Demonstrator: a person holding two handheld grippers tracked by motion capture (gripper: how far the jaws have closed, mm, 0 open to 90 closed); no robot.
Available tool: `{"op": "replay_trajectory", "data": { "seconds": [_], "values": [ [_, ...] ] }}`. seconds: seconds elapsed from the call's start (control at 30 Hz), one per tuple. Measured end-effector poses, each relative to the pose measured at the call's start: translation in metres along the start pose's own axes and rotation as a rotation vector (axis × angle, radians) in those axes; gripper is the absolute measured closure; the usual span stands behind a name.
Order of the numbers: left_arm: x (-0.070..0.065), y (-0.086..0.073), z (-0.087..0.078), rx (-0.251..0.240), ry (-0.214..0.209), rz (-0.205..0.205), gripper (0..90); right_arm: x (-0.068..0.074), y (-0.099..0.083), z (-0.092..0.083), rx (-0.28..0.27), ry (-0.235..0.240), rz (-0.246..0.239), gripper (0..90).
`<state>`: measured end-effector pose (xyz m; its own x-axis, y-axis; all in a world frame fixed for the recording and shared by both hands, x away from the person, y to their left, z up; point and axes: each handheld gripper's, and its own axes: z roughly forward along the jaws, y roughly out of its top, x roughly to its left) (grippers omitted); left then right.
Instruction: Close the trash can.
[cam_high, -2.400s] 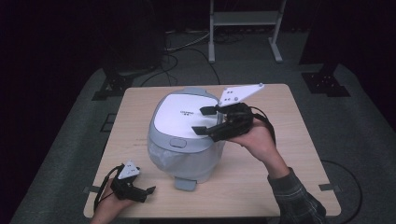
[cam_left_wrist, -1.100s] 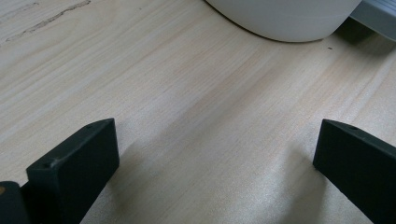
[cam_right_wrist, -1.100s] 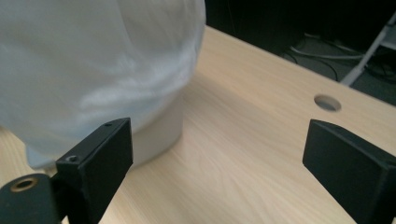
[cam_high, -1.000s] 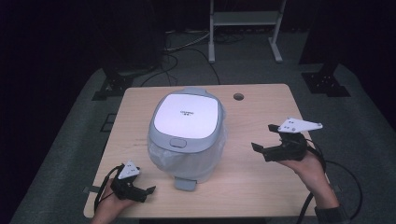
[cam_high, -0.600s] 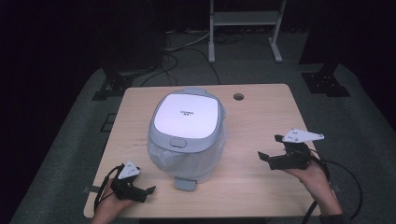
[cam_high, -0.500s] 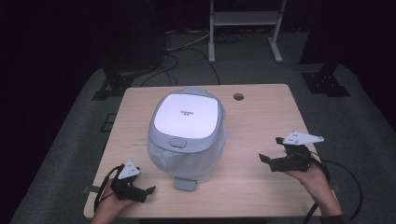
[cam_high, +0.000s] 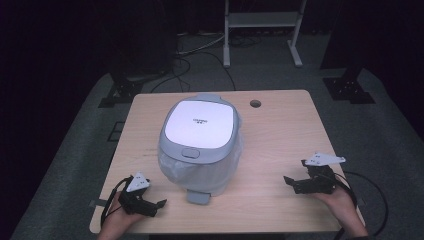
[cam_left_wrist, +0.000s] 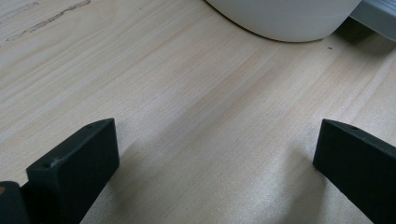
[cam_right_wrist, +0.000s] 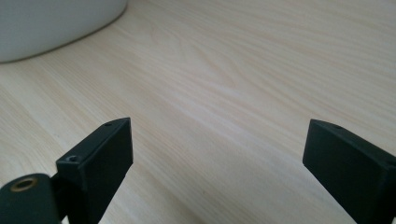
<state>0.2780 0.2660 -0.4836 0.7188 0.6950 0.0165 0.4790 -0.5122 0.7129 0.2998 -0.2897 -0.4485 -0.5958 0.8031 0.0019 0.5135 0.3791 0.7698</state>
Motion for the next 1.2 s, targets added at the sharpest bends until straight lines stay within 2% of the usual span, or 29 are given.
{"op": "replay_trajectory", "data": {
  "seconds": [0.3,0.57,0.77,0.8,1.2],
  "values": [
    [0.0,0.0,0.0,0.0,-0.001,0.0,0.0,-0.004,-0.02,0.009,0.066,-0.016,-0.003,7.5],
    [0.0,0.0,0.0,0.0,-0.001,0.001,0.0,-0.005,-0.028,0.018,0.113,-0.022,-0.02,7.2],
    [0.0,0.0,0.0,0.0,-0.002,0.001,0.0,-0.009,-0.032,0.021,0.096,-0.007,0.018,1.3],
    [0.0,0.0,0.0,0.0,-0.002,0.001,0.0,-0.009,-0.034,0.022,0.083,-0.008,0.017,0.9],
    [0.0,0.0,0.0,0.0,-0.002,0.001,0.0,-0.009,-0.035,0.02,0.083,-0.014,0.023,0.8]
  ]
}}
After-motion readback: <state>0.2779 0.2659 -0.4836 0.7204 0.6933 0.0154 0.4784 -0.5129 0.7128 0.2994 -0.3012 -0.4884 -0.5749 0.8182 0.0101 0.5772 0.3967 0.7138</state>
